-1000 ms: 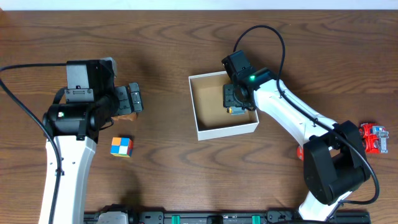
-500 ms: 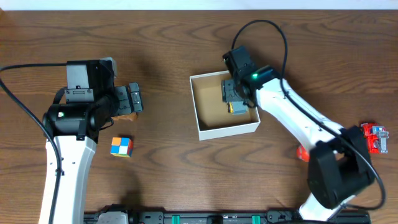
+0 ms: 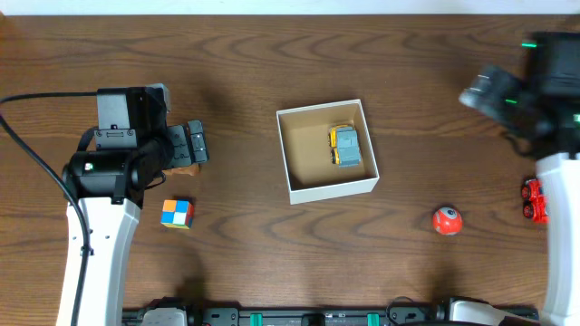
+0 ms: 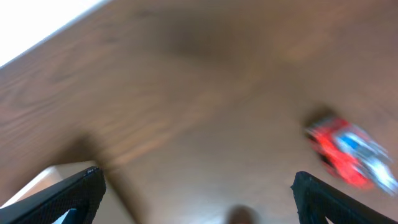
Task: Pack container
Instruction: 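Open right gripper to release truck and withdraw right arm, then reach right gripper to the red-grey toy truck and grasp it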
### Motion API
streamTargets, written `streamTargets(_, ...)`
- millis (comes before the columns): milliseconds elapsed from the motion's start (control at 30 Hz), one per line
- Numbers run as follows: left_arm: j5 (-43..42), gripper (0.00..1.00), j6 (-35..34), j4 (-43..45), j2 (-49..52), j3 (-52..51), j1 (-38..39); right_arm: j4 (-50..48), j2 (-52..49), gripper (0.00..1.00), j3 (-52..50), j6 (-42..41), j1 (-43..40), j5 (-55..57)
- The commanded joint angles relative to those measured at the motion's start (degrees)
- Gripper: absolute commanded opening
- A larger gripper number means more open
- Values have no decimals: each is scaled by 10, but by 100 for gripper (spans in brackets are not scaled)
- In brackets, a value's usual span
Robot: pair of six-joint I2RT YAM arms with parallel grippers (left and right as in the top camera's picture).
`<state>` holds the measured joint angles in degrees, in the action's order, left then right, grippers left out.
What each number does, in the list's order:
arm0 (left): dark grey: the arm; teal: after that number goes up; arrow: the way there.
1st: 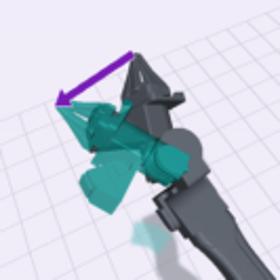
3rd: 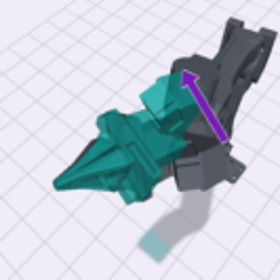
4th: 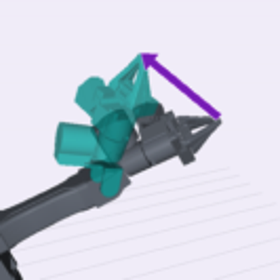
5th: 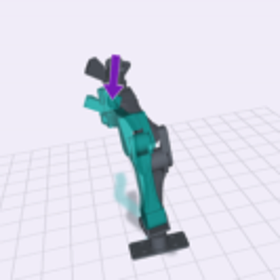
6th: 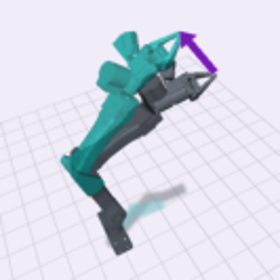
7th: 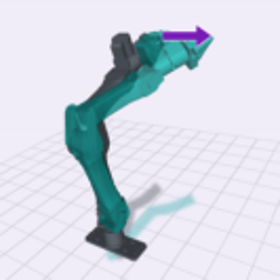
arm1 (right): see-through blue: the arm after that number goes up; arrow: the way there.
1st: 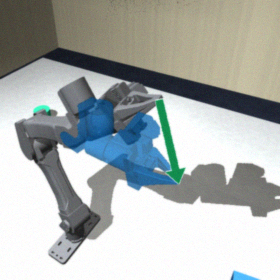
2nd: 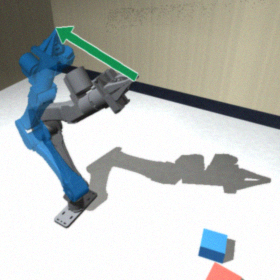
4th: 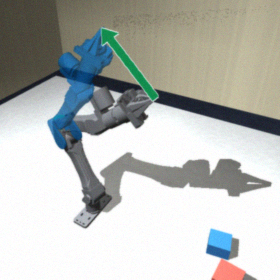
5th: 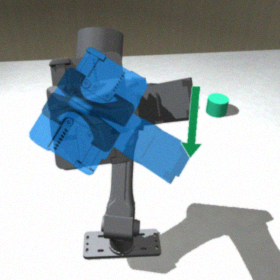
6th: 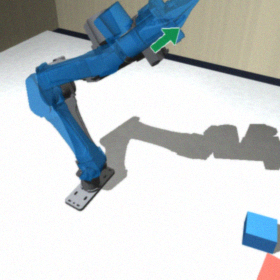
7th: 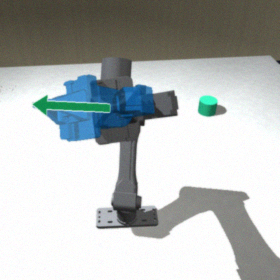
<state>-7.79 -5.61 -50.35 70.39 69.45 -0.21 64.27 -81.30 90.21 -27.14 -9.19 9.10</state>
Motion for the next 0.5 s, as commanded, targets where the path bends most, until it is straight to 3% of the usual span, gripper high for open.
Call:
streamTargets(0, -6, 98, 0, 0, 0, 10, 0, 22, -9, 99, -13, 47, -121, -78)
streamTargets(167, -6, 98, -1, -2, 0, 10, 0, 7, -19, 99, -78, 95, -271, -133)
streamTargets(300, -6, 98, 0, -9, 0, 10, 0, -39, -29, 99, -152, 195, -334, -132)
streamTargets(467, -6, 98, -1, -13, 0, 10, 0, -96, -36, 99, -199, 242, -362, -116)
